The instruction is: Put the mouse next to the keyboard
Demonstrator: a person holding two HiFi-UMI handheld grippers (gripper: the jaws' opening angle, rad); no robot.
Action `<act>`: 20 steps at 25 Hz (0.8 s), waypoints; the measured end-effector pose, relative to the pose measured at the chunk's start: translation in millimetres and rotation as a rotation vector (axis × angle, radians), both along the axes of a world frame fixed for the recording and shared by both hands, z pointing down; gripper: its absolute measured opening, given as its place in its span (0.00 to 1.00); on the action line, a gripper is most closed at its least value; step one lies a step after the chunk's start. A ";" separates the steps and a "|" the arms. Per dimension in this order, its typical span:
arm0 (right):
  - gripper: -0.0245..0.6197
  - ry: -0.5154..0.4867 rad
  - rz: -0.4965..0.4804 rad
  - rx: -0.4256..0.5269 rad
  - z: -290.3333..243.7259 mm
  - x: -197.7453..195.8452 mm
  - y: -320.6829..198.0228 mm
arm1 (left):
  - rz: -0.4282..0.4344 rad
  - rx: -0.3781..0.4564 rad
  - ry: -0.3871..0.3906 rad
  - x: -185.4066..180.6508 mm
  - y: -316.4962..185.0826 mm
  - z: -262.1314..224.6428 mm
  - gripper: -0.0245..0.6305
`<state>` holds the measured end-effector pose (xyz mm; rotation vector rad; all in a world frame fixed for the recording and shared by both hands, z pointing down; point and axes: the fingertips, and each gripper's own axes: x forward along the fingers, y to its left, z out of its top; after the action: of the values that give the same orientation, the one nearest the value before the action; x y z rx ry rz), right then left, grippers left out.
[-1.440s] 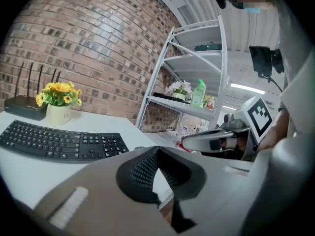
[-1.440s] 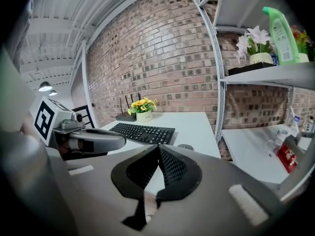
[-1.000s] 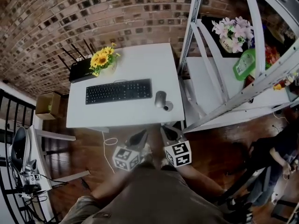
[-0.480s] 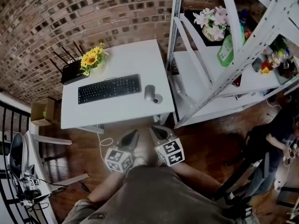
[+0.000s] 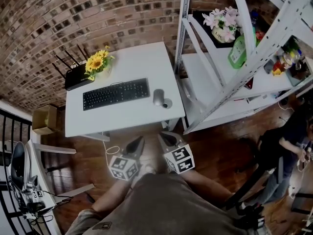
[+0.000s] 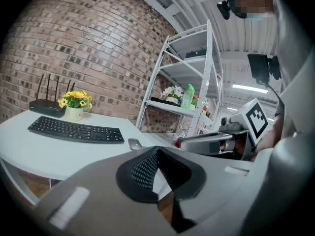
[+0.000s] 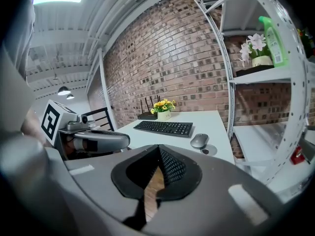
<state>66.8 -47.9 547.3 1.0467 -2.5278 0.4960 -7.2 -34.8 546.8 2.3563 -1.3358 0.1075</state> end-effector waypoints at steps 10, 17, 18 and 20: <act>0.06 0.022 0.007 0.011 0.1 -10.4 1.7 | 0.015 0.002 0.008 -12.7 1.5 1.0 0.04; 0.06 0.029 0.018 0.015 0.1 -13.8 4.9 | 0.034 -0.001 0.013 -15.6 3.2 1.4 0.04; 0.06 0.029 0.020 0.018 -0.7 -14.5 5.1 | 0.035 -0.002 0.014 -16.5 3.4 1.4 0.04; 0.06 0.030 0.025 0.022 -1.7 -15.9 5.6 | 0.037 -0.001 0.015 -18.7 3.9 1.2 0.04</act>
<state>50.9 -42.3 545.6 1.0867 -2.5019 0.4568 -25.9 -31.0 548.1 2.3768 -1.2846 0.1015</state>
